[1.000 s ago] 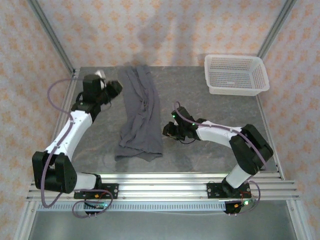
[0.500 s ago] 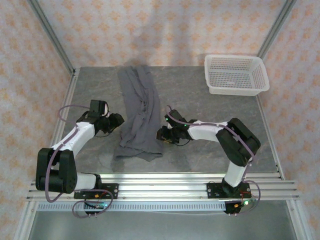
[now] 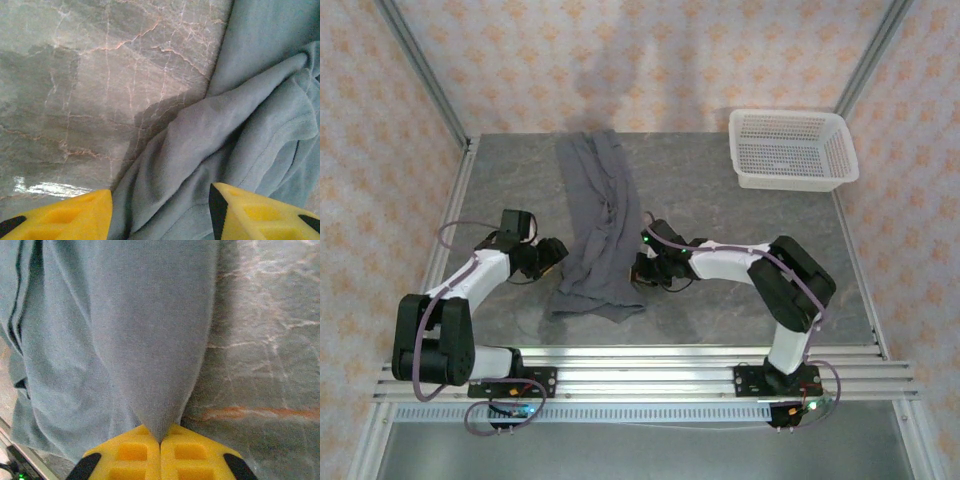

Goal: Fold the inside-out t-shirt
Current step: Fold the T-shirt at the top-center of the table.

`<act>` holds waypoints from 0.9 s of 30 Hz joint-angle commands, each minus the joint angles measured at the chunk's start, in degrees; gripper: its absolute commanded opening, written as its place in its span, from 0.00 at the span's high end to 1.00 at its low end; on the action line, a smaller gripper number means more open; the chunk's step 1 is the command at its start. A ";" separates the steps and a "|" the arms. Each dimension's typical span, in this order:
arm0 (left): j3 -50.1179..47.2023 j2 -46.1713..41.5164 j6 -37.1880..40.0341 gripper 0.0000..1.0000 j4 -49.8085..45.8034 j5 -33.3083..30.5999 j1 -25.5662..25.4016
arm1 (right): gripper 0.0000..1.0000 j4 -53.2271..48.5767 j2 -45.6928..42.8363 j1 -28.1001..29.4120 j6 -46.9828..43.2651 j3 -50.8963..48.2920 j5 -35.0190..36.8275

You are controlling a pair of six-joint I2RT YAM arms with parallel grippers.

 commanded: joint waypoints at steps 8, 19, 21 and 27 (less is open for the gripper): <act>-3.20 1.27 -0.97 0.40 -5.30 4.24 -1.29 | 1.00 -1.55 -9.99 -2.19 0.39 -3.25 3.19; -3.36 1.92 -4.62 0.41 -1.44 7.93 -10.54 | 1.00 -0.97 -7.10 -2.19 0.30 -1.72 1.31; -3.76 2.99 -5.29 0.42 -0.44 7.29 -10.63 | 1.00 -1.06 -7.14 -2.19 0.34 -1.76 1.43; -4.74 5.38 -7.34 0.48 5.99 9.75 -11.60 | 1.00 -2.10 -7.54 -2.21 0.04 -1.76 2.32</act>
